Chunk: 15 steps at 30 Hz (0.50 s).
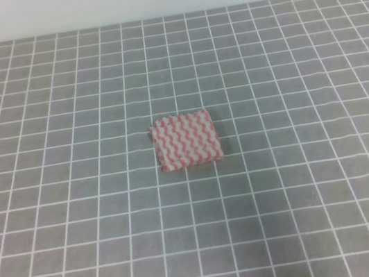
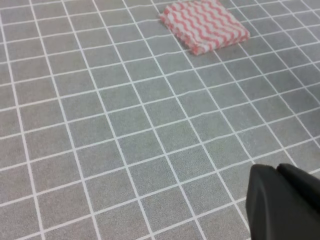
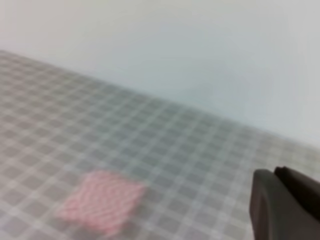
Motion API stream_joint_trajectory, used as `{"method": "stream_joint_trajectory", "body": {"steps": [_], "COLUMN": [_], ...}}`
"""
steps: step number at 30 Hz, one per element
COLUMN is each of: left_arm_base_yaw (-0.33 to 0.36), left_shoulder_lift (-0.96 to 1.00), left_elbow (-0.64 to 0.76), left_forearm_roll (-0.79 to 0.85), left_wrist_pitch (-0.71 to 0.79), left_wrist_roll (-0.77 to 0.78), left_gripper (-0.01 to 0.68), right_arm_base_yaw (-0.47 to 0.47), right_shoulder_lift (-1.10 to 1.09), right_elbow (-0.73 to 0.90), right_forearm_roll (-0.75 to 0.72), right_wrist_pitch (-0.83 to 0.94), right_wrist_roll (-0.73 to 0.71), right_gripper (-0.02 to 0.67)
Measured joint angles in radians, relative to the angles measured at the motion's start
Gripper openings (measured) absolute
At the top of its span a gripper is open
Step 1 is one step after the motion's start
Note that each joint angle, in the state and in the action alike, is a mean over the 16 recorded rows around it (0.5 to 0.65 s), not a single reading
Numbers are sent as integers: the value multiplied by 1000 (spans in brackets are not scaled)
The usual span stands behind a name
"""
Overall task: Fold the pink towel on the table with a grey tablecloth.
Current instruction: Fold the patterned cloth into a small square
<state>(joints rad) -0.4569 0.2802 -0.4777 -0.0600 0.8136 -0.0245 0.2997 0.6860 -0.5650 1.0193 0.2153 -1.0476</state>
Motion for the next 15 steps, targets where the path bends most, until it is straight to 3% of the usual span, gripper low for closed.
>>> {"method": "stream_joint_trajectory", "body": {"steps": [7,15], "left_arm_base_yaw": [0,0], "left_shoulder_lift": [-1,1], "left_elbow": [0,0], "left_forearm_roll": [5,12], "left_wrist_pitch": [1,-3], "left_wrist_roll": [0,0], "left_gripper": [-2,-2], "right_arm_base_yaw": [-40,-137], "right_shoulder_lift": [-165,-458], "right_elbow": [140,341], "right_forearm_roll": [-27,-15], "right_wrist_pitch": [-196,-267], "right_wrist_roll": [-68,-79], "right_gripper": [-16,-17]}}
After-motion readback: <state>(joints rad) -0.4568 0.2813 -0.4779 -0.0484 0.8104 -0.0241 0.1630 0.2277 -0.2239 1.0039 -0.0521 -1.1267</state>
